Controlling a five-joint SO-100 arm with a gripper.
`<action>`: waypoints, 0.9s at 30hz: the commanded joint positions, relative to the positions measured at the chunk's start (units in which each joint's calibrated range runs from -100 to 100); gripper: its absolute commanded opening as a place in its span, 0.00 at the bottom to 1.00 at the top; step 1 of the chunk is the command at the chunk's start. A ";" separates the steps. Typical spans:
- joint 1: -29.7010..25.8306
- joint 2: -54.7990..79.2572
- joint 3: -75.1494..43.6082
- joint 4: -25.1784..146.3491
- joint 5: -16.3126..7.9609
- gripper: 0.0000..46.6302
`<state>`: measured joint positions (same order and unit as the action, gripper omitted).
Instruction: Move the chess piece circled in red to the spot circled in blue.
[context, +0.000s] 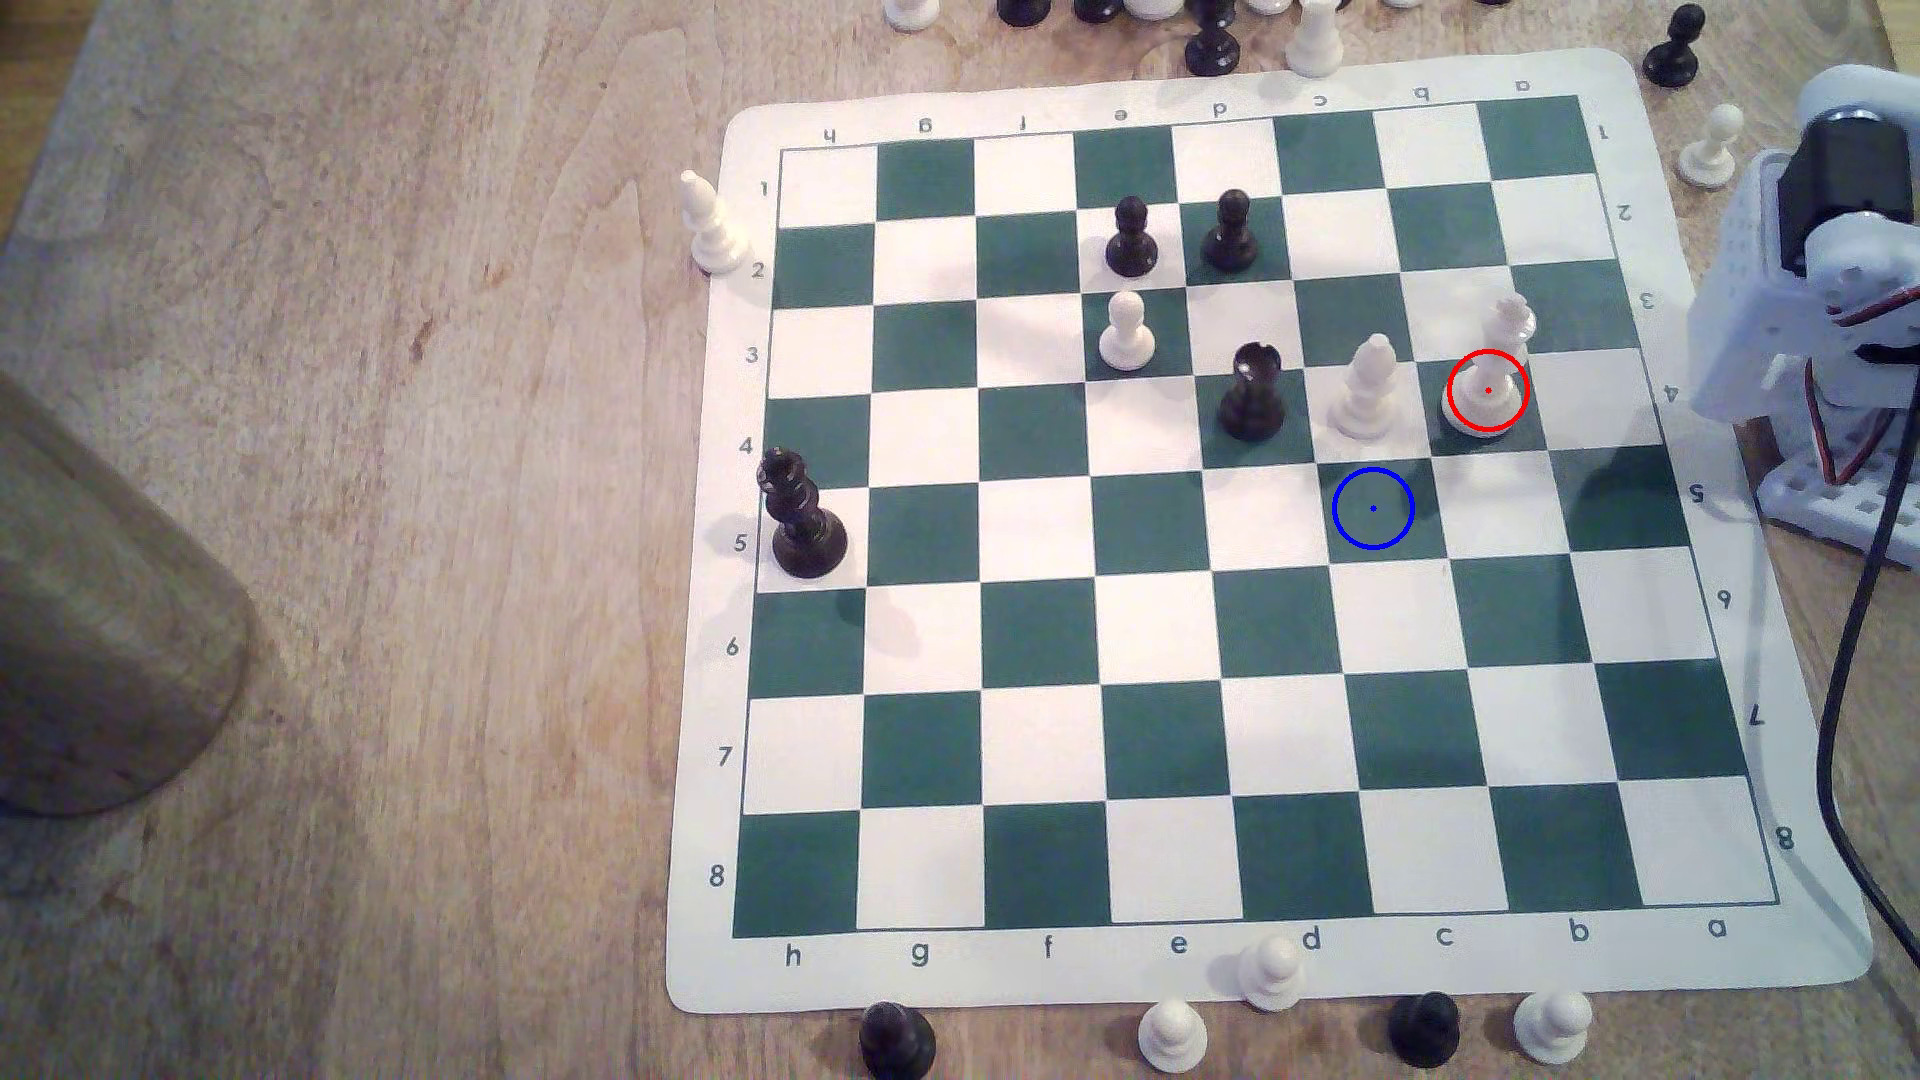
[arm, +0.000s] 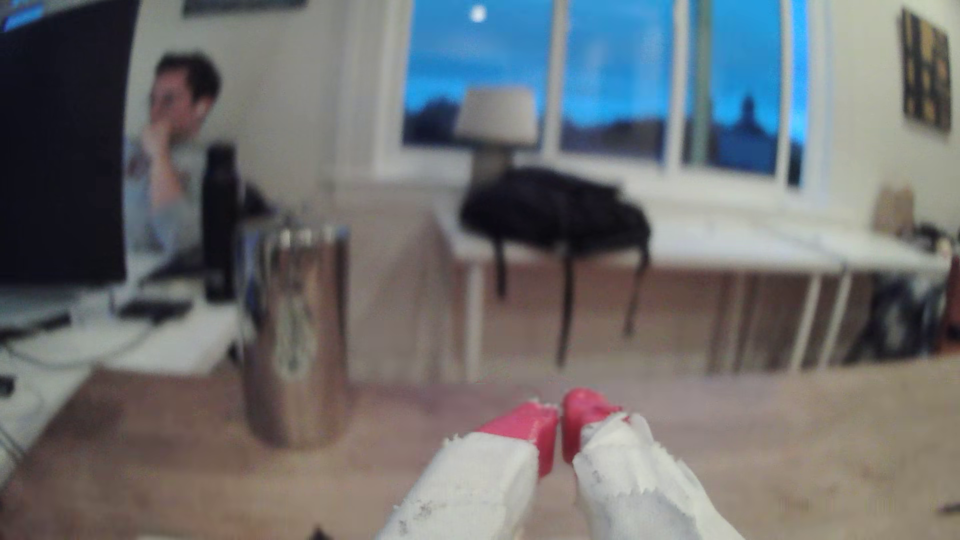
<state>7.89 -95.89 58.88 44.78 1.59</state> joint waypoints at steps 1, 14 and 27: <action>0.05 0.39 -5.84 15.83 -0.39 0.00; 0.67 10.83 -6.48 39.74 -4.84 0.15; -0.11 22.46 1.23 37.86 -6.69 0.35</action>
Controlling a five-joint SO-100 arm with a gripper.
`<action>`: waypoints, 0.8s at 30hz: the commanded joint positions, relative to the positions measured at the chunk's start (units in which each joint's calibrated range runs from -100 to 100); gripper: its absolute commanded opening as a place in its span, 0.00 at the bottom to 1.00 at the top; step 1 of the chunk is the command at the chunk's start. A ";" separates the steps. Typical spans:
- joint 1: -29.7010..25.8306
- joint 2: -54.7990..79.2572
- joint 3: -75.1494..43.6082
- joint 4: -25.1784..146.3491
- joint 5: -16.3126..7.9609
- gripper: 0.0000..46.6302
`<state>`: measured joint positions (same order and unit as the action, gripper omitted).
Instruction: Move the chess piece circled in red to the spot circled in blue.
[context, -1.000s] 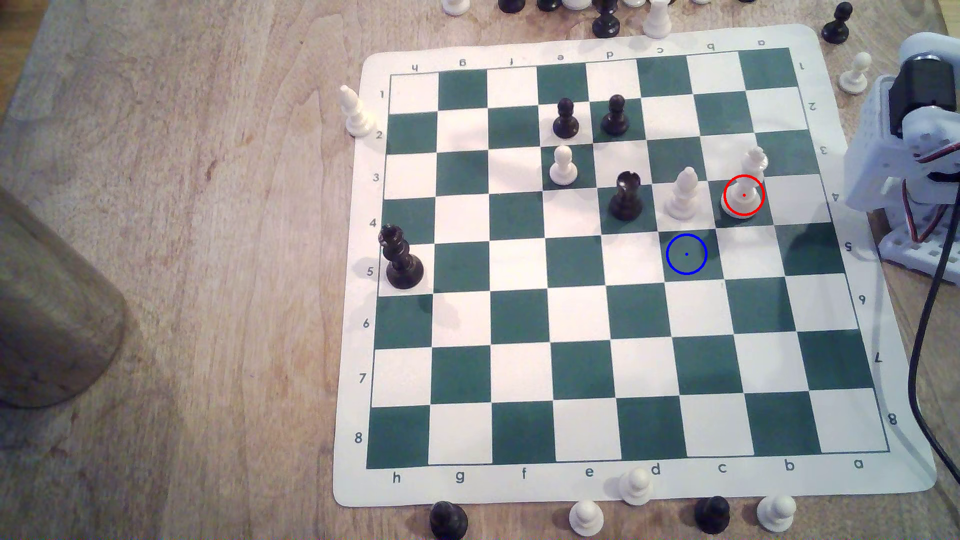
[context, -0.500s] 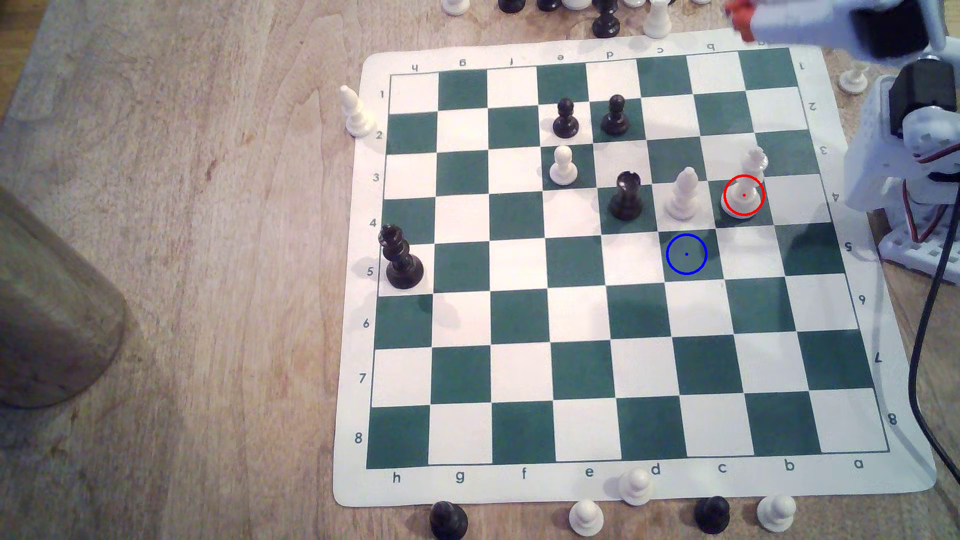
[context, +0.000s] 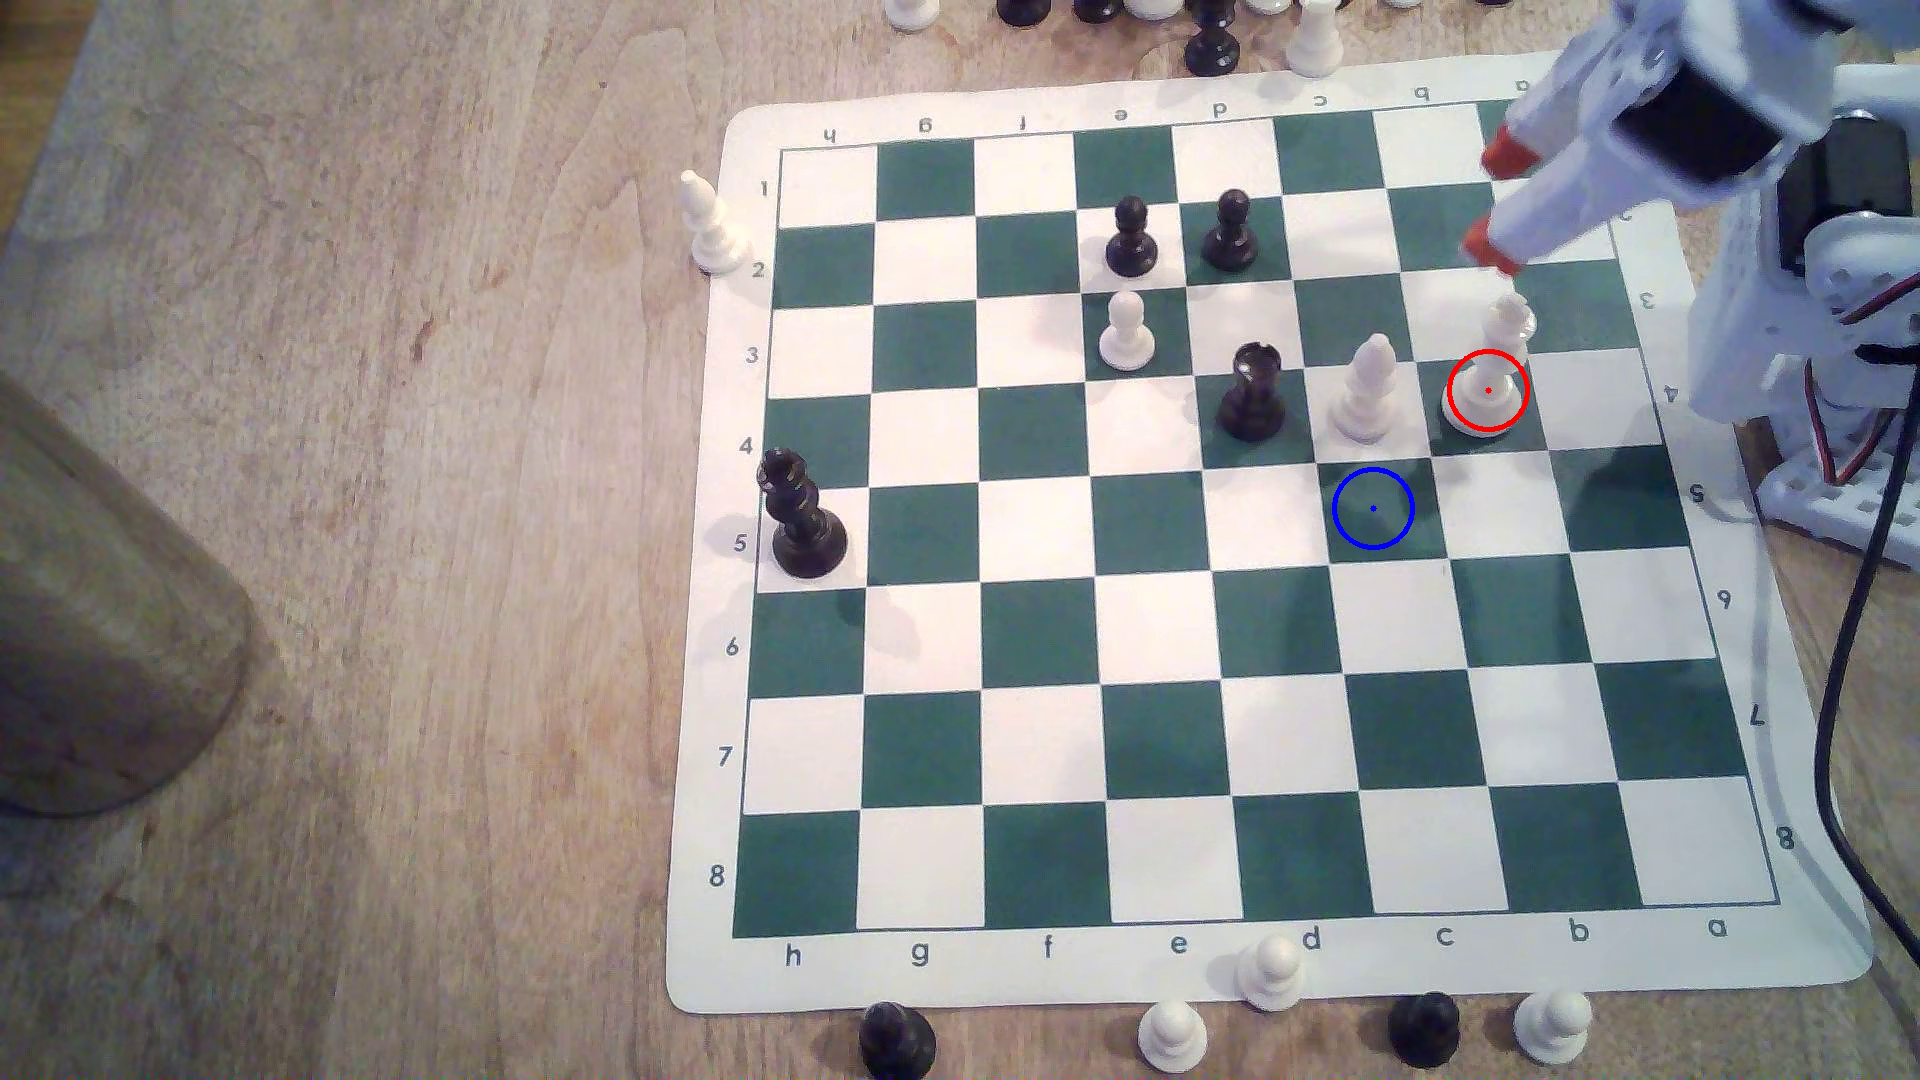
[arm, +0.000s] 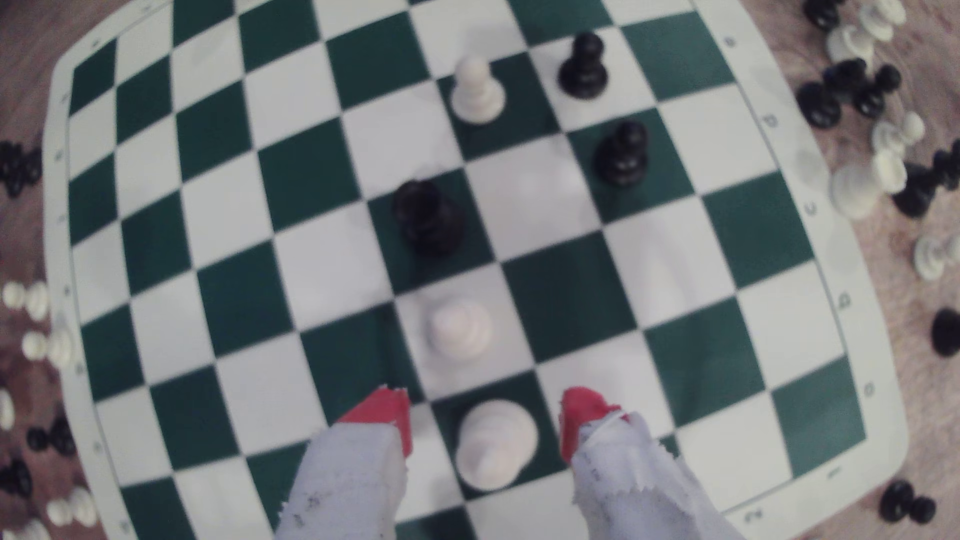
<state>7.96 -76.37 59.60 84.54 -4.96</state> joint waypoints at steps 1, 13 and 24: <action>-0.42 3.54 0.96 -2.07 -0.20 0.35; -1.98 6.76 5.40 -2.97 -0.20 0.38; -2.61 7.53 8.21 -3.79 -0.59 0.35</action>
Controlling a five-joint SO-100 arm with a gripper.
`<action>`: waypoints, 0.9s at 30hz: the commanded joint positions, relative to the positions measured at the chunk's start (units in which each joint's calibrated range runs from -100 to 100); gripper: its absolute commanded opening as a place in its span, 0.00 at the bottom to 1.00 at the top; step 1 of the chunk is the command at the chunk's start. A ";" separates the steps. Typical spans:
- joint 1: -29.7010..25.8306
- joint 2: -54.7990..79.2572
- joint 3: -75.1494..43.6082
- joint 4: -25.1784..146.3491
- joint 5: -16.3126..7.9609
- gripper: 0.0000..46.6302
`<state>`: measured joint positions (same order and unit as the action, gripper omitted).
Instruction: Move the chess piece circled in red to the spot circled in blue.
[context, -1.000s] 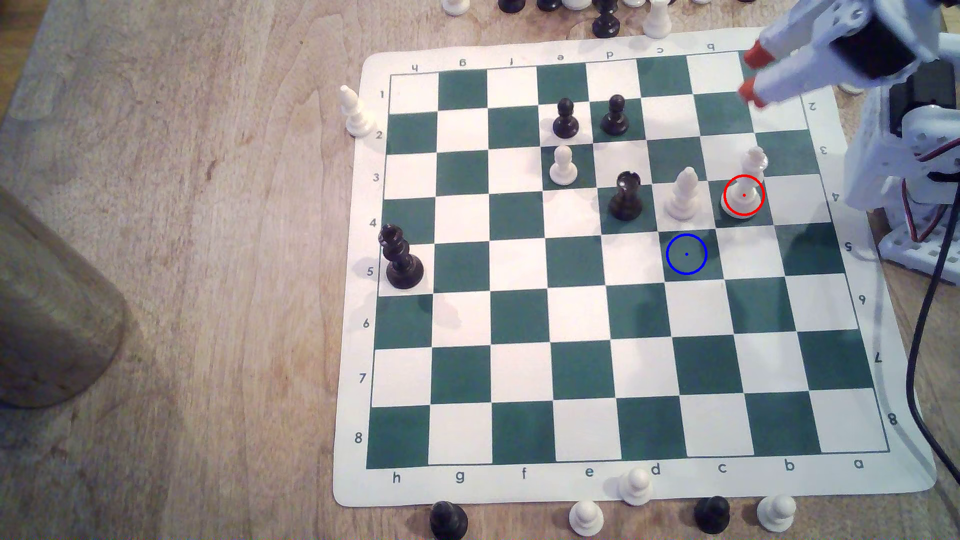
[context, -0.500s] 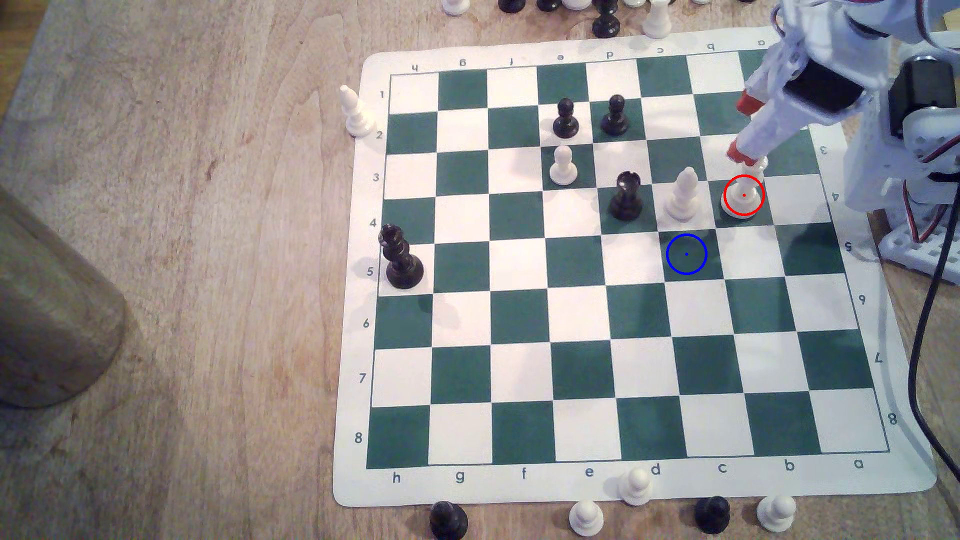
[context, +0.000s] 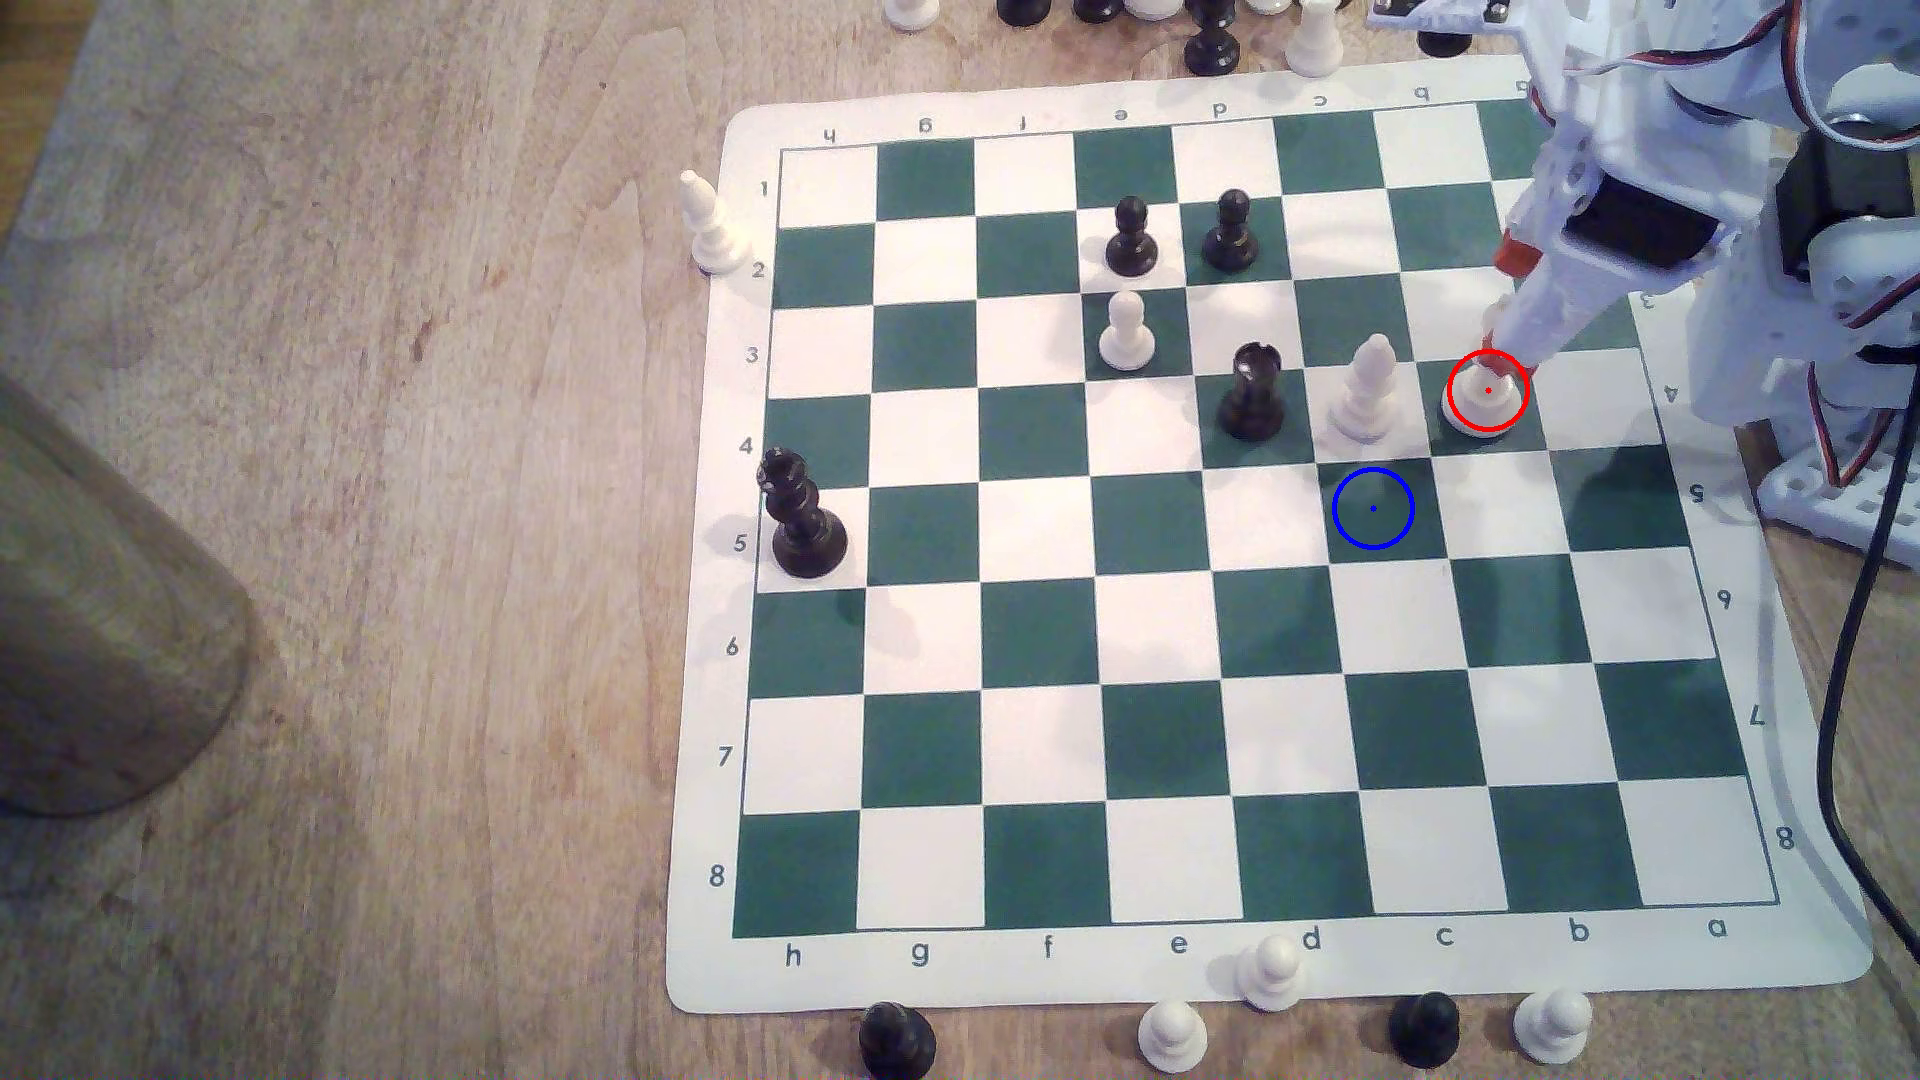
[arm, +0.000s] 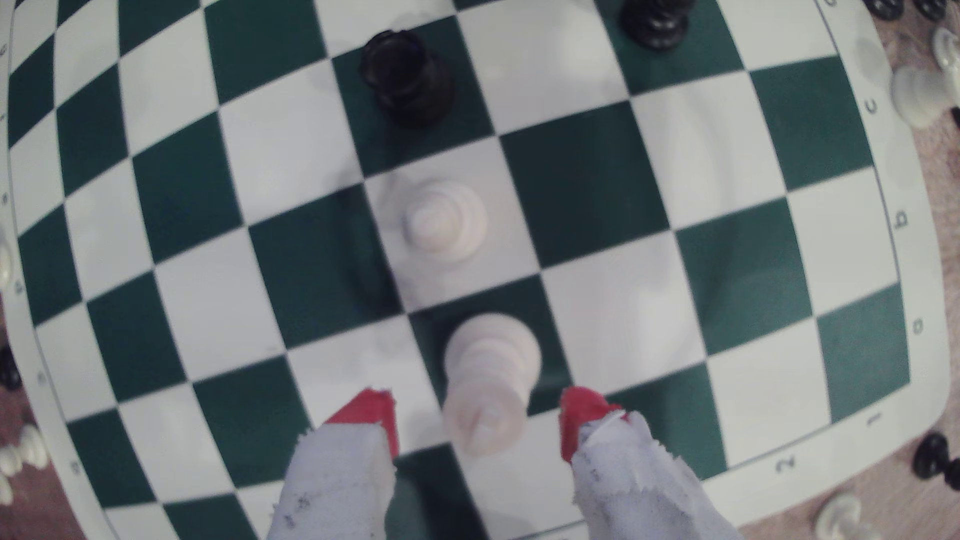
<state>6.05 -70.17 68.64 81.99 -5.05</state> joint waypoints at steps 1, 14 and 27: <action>-0.77 1.33 -0.46 -1.65 -0.54 0.35; -1.63 5.06 1.35 -3.12 -0.78 0.33; -1.71 4.89 1.53 -5.82 -1.37 0.33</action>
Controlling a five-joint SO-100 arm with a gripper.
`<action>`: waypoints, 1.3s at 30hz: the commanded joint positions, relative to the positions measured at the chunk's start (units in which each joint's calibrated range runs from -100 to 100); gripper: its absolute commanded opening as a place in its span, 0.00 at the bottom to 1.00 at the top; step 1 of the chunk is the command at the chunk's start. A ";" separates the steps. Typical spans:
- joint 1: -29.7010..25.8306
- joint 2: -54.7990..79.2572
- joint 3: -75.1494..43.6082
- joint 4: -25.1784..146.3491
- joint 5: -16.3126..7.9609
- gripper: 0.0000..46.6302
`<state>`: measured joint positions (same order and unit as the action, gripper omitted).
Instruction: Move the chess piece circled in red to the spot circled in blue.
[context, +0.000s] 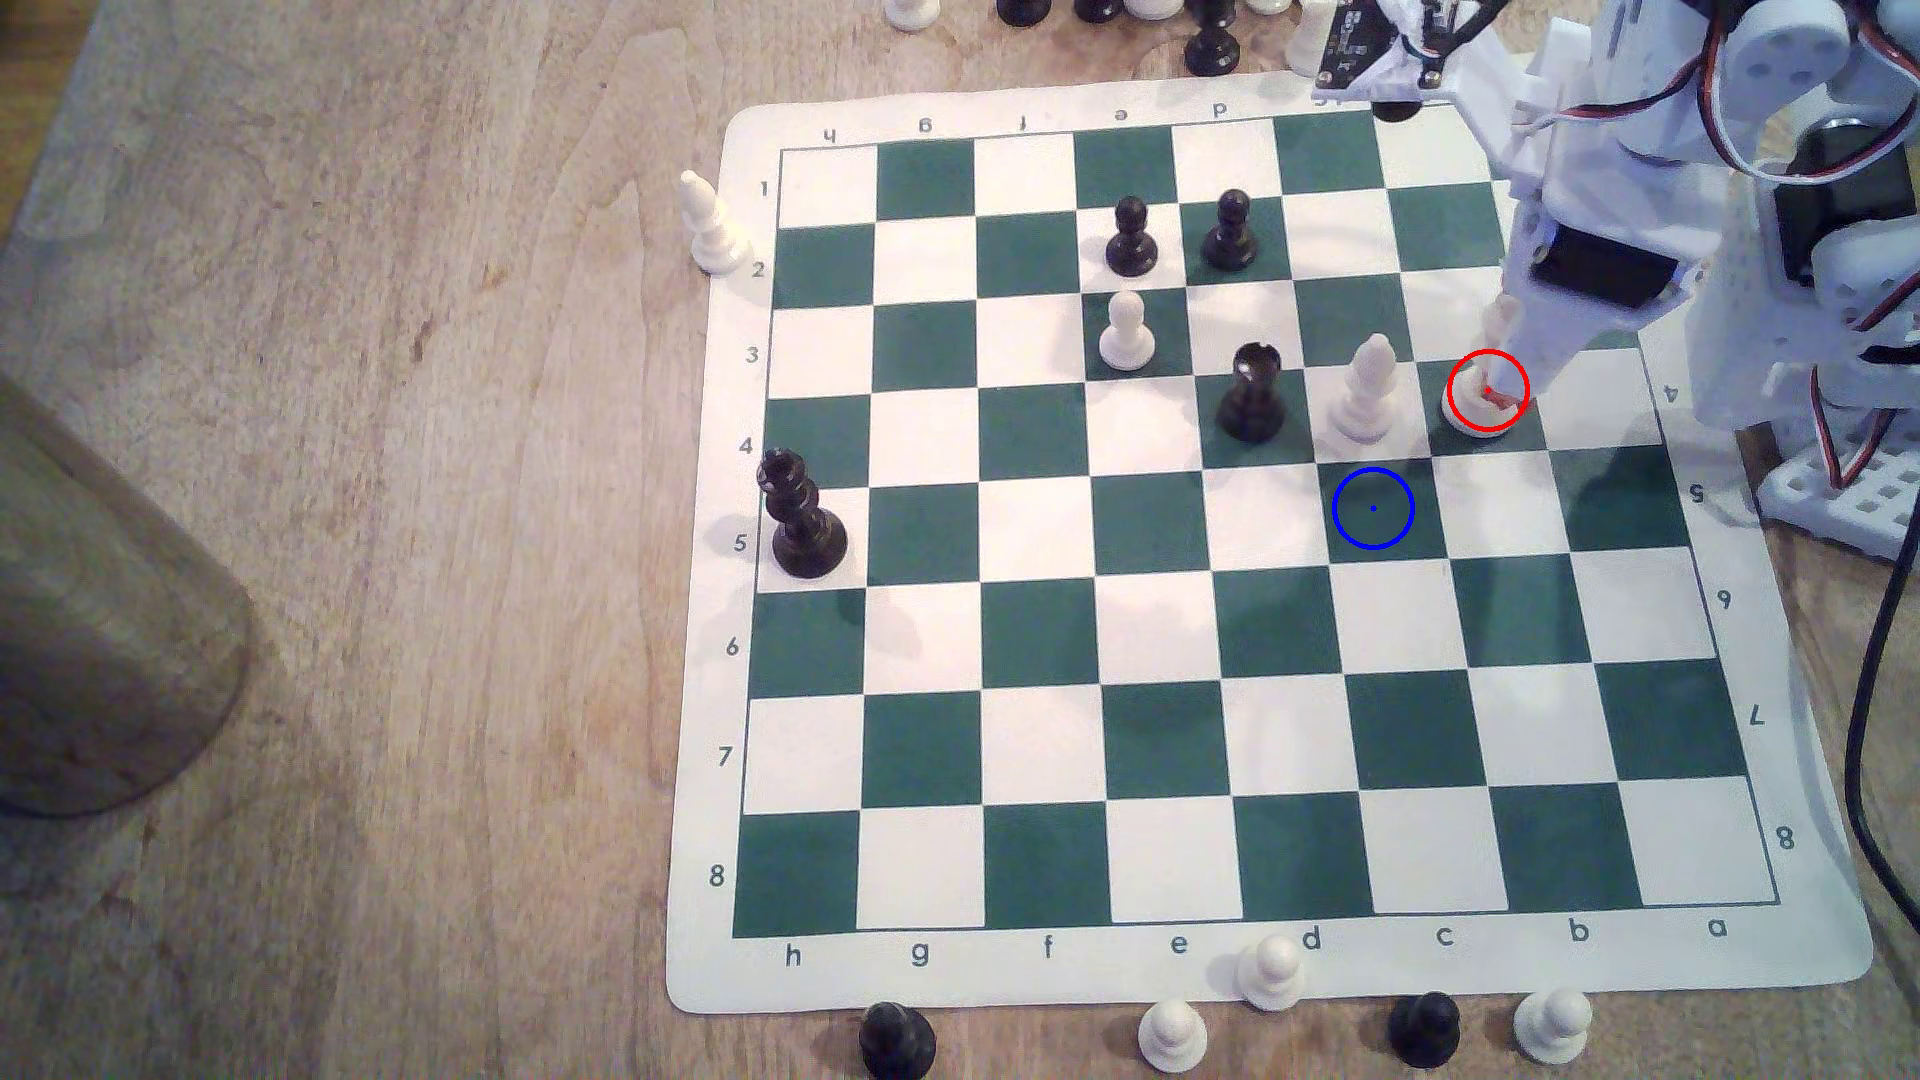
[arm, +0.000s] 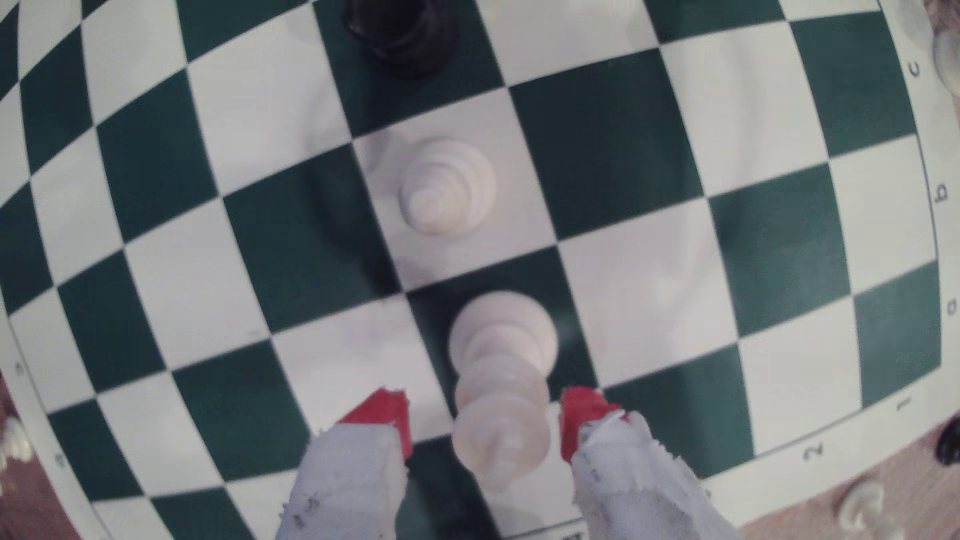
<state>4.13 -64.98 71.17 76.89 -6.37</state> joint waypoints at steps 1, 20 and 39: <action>-0.02 -0.30 -1.00 -0.73 -0.05 0.33; -0.49 -0.81 -1.09 -0.32 0.15 0.08; -7.22 3.77 -19.58 1.90 -2.64 0.07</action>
<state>-0.07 -66.99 57.43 82.63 -8.13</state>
